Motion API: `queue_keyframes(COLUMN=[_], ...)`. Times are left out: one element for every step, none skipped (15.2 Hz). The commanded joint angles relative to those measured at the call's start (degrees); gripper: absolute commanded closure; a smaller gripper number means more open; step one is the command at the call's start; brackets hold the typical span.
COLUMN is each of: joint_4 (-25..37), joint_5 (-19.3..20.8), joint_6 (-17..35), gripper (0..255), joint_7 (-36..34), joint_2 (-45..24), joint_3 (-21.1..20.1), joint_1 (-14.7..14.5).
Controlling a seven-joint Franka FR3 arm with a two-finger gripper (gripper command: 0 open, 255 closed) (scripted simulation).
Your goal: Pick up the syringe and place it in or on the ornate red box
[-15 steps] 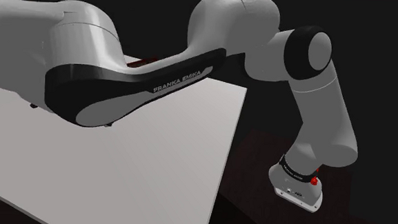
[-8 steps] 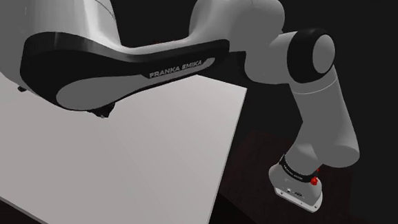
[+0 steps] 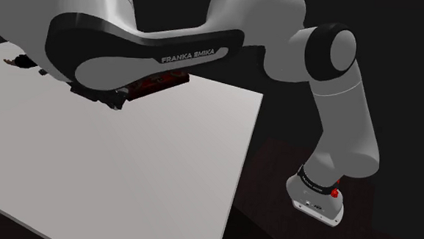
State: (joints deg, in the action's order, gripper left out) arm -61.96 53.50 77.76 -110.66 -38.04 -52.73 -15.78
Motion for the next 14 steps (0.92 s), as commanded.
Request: queue_keyframes(joint_4=[-3.2,-4.2,-5.2,-6.0,-6.7,-7.3,-7.8,-8.2,-8.5,-8.7,-8.8,-8.8,-8.7,-8.5], joint_5=[-0.7,-0.8,-0.9,-1.0,-1.0,-1.0,-1.0,-0.9,-0.8,-0.7,-0.6,-0.4,-0.2,0.0], joint_6=[2.3,3.4,4.4,5.3,6.3,7.2,8.0,8.9,9.7,10.4,11.2,11.9,12.5,13.2], gripper=[255,255,255,255,255,255,255,255,255,255,255,255,255,255], joint_7=[1.2,1.9,2.6,3.3,4.1,4.9,5.7,6.5,7.4,8.2,9.1,9.9,10.8,11.7], joint_2=[1.3,1.7,2.0,2.3,2.5,2.6,2.6,2.6,2.6,2.5,2.3,2.1,1.8,1.4], joint_3=[-0.4,-0.5,-0.5,-0.5,-0.4,-0.3,-0.2,-0.1,0.1,0.3,0.5,0.7,1.0,1.3], joint_1=[3.9,5.5,7.0,8.5,9.8,11.1,12.4,13.5,14.6,15.7,16.6,17.5,18.4,19.2])
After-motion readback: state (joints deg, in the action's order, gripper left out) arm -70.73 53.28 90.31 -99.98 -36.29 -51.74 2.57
